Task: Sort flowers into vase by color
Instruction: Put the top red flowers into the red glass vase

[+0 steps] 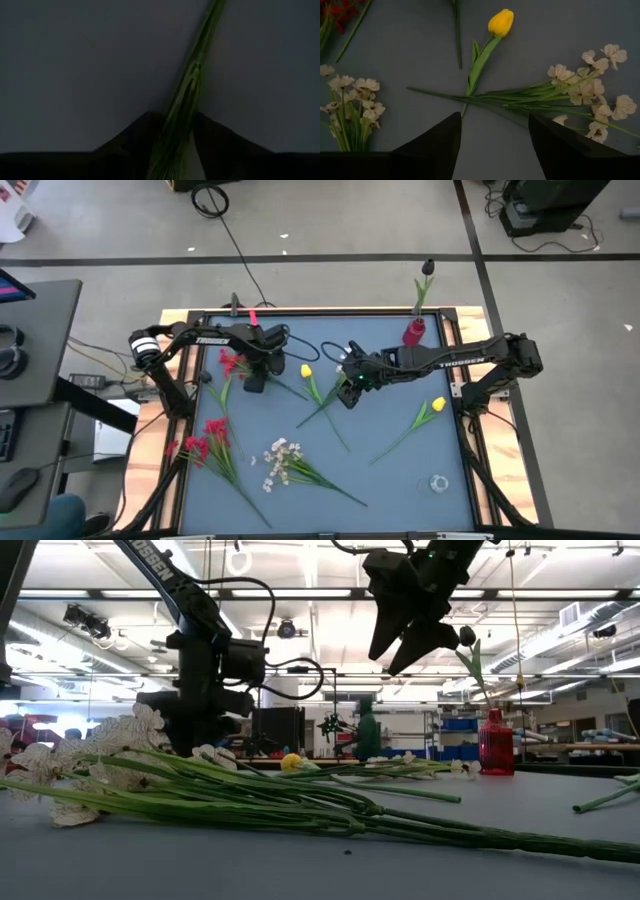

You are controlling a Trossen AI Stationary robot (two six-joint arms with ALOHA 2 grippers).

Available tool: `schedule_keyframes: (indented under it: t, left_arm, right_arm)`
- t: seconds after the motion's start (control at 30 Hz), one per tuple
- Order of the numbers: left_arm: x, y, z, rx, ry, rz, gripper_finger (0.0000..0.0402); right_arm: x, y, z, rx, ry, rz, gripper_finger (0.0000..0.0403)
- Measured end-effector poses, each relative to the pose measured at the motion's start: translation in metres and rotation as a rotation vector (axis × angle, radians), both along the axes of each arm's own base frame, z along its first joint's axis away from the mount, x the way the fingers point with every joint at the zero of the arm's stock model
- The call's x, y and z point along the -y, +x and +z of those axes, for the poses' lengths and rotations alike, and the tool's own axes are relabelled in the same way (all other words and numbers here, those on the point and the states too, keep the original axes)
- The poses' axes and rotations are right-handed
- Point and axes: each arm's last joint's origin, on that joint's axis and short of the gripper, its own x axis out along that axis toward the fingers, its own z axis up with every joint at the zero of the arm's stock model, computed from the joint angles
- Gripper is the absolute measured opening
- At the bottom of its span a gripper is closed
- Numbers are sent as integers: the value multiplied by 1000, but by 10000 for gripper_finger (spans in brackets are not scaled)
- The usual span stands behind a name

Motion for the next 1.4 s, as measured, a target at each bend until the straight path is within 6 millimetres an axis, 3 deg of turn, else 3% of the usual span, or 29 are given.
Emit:
schedule_keyframes:
  t: [0.27, 0.5, 0.7, 0.97, 1.1, 1.23, 1.4]
  left_arm:
    - [-1, 1, 0, -2, 49, -111, 57]
    - [10, 1, 11, -63, 226, -166, 9]
    - [31, 1, 51, 13, 416, -347, 9]
    - [73, -12, 112, 209, 678, -620, 11]
    - [94, -10, 134, 361, 798, -702, 11]
    - [117, 4, 149, 530, 925, -837, 11]
    - [138, 22, 156, 659, 1055, -946, 11]
  right_arm:
    - [-4, -4, 0, -23, -8, -45, 214]
    - [-4, -15, 23, 75, -8, -48, 193]
    - [6, -30, 42, 195, 33, -38, 192]
    - [27, -50, 39, 453, 273, 29, 192]
    - [38, -42, 24, 556, 448, 54, 192]
    - [44, -24, 8, 563, 555, 99, 192]
    - [46, -1, 8, 638, 635, 172, 192]
